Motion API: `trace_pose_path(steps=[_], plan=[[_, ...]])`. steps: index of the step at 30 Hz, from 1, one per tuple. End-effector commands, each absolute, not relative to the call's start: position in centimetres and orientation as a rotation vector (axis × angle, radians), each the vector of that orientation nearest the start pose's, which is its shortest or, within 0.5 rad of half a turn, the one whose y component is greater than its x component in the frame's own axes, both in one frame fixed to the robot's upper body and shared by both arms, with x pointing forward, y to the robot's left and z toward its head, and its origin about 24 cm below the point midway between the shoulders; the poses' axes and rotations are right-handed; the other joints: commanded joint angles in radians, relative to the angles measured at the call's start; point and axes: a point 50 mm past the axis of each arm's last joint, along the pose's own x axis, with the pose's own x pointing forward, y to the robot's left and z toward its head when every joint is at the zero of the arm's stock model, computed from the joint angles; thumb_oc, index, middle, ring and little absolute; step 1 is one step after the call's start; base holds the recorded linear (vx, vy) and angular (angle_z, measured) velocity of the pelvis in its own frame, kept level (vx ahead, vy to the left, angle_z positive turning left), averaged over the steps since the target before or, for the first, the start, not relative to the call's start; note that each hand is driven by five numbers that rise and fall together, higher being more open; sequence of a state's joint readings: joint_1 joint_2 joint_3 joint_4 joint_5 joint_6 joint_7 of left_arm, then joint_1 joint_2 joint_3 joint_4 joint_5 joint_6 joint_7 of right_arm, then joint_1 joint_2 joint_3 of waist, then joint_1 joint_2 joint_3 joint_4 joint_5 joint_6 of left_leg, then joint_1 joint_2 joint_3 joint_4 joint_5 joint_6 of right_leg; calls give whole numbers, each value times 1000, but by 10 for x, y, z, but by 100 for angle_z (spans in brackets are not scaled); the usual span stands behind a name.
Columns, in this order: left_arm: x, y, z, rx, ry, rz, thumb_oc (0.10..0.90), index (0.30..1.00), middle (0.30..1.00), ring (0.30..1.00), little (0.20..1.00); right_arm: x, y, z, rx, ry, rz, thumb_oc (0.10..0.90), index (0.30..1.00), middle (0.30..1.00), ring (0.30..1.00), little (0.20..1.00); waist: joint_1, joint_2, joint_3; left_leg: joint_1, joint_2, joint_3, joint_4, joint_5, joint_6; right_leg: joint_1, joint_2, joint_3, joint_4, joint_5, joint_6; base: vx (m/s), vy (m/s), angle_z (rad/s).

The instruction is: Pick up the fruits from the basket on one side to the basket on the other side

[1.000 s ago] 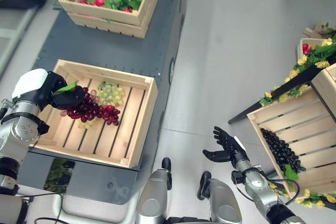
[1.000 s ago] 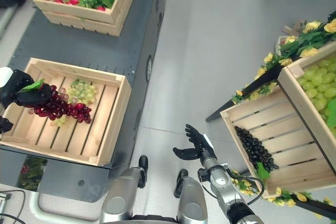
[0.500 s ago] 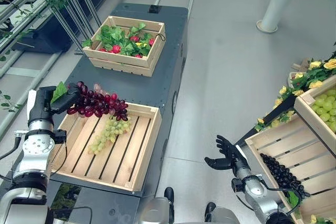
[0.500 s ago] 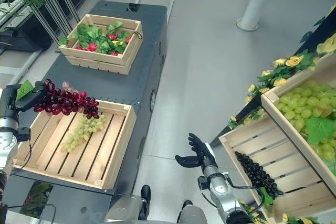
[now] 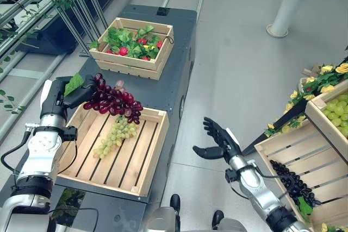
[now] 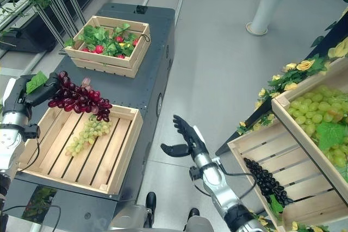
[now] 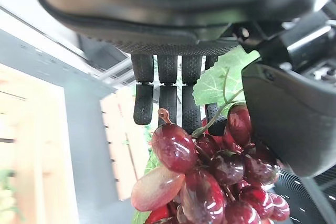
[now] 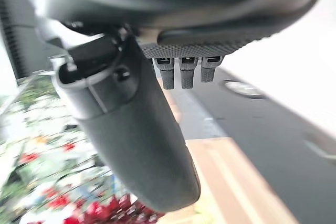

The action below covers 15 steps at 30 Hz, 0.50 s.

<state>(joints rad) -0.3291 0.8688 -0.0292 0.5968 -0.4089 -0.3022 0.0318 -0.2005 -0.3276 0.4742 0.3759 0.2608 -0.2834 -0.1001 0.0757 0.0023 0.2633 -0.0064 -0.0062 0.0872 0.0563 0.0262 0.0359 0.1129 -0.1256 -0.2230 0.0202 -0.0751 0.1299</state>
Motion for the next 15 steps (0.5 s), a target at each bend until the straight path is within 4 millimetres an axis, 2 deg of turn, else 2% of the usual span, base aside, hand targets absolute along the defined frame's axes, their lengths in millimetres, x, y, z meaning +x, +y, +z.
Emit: trace_pose_path(steps=[1,9,12,15], plan=[[317,334,205,347,-462,240,400,300,300,300,300,288,-108,64,-151,-238,341,800,900,900,900,900,23,74,-142,103,-71,-108,-104,-82,-4,-37,29,-1,9,28,-38,-18,-92,1],[348,293,224,229,-478,93,400,300,300,300,300,312,-76,104,-69,-294,409,800,900,900,900,900,40,67,-180,95,-75,-150,-144,-50,-17,-8,43,-27,-58,52,-50,-9,-91,6],[353,279,226,208,-484,50,400,300,300,300,300,316,-67,112,-67,-311,414,800,900,900,900,900,43,65,-188,95,-75,-150,-144,-50,-18,-3,45,-29,-69,55,-54,21,-60,2],[357,256,231,197,-508,-37,400,300,300,300,300,321,-52,122,-31,-304,445,800,900,900,900,900,51,60,-197,96,-74,-152,-144,-47,-22,10,48,-33,-92,62,-61,31,-57,1]])
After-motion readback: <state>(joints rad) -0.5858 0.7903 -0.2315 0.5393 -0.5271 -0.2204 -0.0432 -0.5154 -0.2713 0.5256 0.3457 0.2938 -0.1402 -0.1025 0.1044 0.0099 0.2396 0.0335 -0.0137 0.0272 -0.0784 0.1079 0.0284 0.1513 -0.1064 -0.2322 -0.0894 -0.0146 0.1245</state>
